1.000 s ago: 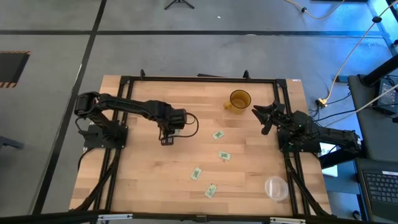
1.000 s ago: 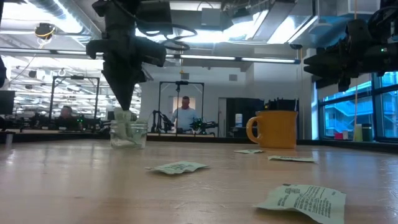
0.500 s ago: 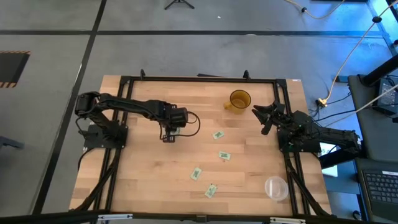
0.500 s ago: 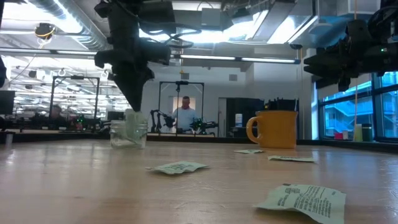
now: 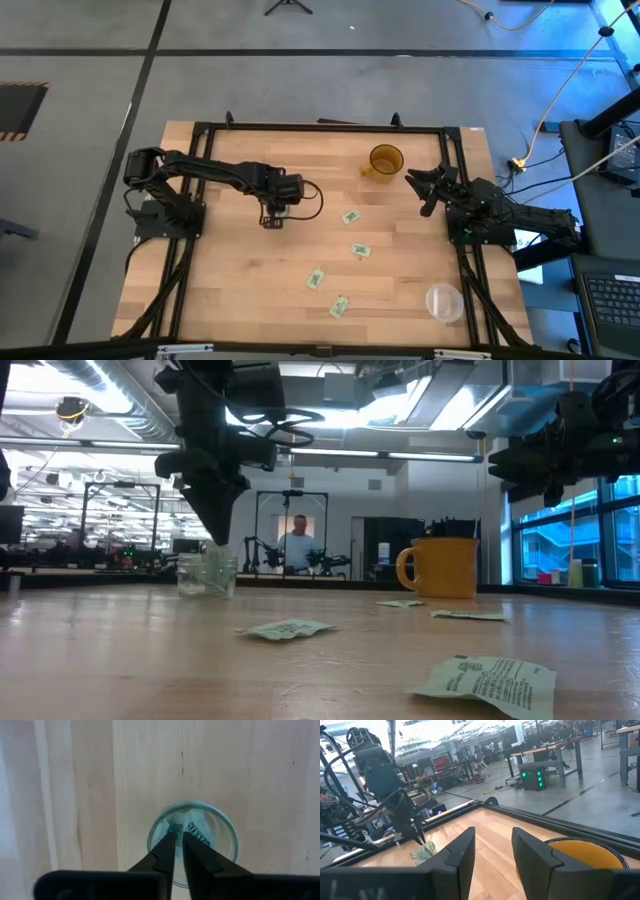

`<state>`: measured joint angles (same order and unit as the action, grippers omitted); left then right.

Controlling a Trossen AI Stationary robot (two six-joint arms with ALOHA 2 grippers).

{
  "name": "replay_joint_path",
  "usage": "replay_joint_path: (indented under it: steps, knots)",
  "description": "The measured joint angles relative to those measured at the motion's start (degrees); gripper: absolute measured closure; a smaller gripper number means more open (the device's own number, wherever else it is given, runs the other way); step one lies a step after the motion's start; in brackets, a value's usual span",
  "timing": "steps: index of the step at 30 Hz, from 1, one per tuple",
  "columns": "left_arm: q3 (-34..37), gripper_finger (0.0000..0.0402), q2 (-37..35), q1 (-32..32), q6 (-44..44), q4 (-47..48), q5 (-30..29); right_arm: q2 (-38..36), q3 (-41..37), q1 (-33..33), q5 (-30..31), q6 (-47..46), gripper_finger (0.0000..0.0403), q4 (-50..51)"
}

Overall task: Pick and place Stevia / Truvia into bins
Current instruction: Put the stevia packet into the transparent container

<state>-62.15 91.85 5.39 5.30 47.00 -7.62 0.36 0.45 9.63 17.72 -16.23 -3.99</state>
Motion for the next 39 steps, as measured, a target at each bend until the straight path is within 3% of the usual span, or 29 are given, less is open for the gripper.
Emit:
replay_joint_path:
  steps: [5, 9, 13, 18, 27, 35, 39]
  knots:
    - [0.0, 0.0317, -0.37, -0.02, -0.22, 0.19, -1.42, 0.0, 0.0, 0.0, 0.0, 0.0, 0.0269, 0.0]
    - [0.0, 0.0291, -1.55, -0.1, -1.51, 0.82, -5.99, 0.0, 0.0, 0.0, 0.0, -0.01, 0.0269, 0.0]
    - [-0.31, 0.0284, -4.29, -0.2, -2.7, 1.3, -8.38, 0.0, 0.0, 0.02, 0.0, 0.0, 0.0269, 0.0]
    - [-3.92, 0.0288, -7.84, -2.34, -4.05, 0.65, -5.74, 0.0, 0.0, 0.01, 0.0, 0.11, 0.0269, 0.0]
    - [-7.75, 0.0289, -7.97, -18.96, 9.07, -13.56, -3.61, 0.0, 0.0, 0.0, 0.0, 0.13, 0.0269, 0.02]
    - [-7.54, 0.0294, 1.73, -32.22, 10.7, -23.75, -18.04, 0.0, 0.0, 0.0, 0.0, 0.18, 0.0269, 0.0]
    - [-7.54, 0.0291, 7.71, -36.11, 10.49, -29.5, -19.76, 0.0, 0.0, 0.0, -0.3, -0.06, 0.0269, 0.02]
